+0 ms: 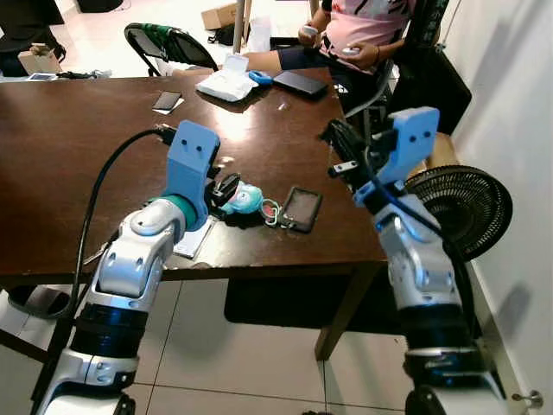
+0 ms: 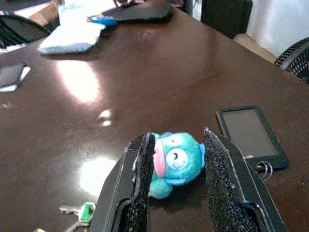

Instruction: Hang keys on a hook

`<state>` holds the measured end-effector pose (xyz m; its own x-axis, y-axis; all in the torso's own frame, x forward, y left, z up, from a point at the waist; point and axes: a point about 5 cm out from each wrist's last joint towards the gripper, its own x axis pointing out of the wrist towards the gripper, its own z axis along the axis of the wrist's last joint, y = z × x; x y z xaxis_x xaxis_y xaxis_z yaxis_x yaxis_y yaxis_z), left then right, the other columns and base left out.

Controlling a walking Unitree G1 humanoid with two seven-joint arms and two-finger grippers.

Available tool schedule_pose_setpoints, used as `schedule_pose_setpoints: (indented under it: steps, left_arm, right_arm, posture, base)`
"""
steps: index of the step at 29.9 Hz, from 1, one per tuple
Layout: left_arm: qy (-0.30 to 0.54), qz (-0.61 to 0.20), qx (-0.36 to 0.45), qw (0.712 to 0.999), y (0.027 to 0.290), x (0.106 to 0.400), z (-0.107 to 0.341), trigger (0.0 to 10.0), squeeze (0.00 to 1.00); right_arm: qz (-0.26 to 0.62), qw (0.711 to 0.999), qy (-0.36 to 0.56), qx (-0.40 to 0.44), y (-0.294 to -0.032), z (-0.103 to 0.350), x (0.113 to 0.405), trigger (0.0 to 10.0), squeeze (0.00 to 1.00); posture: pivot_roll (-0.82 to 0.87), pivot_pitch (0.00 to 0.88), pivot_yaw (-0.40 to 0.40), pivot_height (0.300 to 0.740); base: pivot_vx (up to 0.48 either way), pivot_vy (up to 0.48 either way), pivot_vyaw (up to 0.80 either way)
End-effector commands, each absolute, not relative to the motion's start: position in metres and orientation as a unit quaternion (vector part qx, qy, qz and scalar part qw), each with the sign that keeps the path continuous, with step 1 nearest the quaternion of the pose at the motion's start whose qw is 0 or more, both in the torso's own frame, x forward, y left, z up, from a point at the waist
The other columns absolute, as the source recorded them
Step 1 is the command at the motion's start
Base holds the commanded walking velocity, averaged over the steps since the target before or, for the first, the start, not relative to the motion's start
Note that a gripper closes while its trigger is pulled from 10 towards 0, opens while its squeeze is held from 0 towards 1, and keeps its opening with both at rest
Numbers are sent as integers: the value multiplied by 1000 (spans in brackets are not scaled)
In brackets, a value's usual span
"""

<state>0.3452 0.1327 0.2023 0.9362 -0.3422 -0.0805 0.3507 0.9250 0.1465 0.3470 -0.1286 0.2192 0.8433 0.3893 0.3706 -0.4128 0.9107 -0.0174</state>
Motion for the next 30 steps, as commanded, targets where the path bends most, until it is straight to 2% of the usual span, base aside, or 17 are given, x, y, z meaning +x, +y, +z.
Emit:
schedule_pose_setpoints:
  steps: [1, 6, 11, 15, 19, 21, 30]
  left_arm:
    - [26, -174, 89, 980, 137, 344, 200, 10000, 0]
    - [6, -176, 83, 981, 140, 343, 204, 10000, 0]
    - [-10, -174, 84, 981, 141, 341, 205, 10000, 0]
    - [-25, -164, 39, 985, 141, 342, 214, 10000, 0]
    - [-34, -161, 18, 986, 141, 343, 220, 10000, 0]
    - [-77, -157, -48, 983, 133, 343, 243, 10000, 0]
    - [-107, -162, -37, 980, 116, 340, 256, 10000, 0]
  right_arm:
    - [209, 957, -202, 22, -126, 220, 342, 10000, 0]
    - [222, 952, -209, -15, -116, 217, 337, 10000, 0]
    - [224, 953, -205, -7, -112, 222, 339, 10000, 0]
    - [231, 953, -196, -10, -105, 221, 341, 10000, 0]
    - [233, 953, -193, -13, -105, 221, 341, 10000, 0]
    - [229, 955, -185, -31, -111, 220, 344, 10000, 0]
    - [224, 957, -179, -52, -120, 223, 348, 10000, 0]
  posture:
    - [85, 0, 130, 740]
    - [72, 0, 130, 740]
    - [76, 0, 124, 740]
    - [69, 0, 102, 740]
    - [63, 0, 85, 740]
    - [51, 0, 46, 740]
    - [54, 0, 22, 740]
  base:
    - [0, 0, 0]
    - [0, 0, 0]
    - [0, 0, 0]
    - [0, 0, 0]
    - [0, 0, 0]
    - [0, 0, 0]
    - [0, 0, 0]
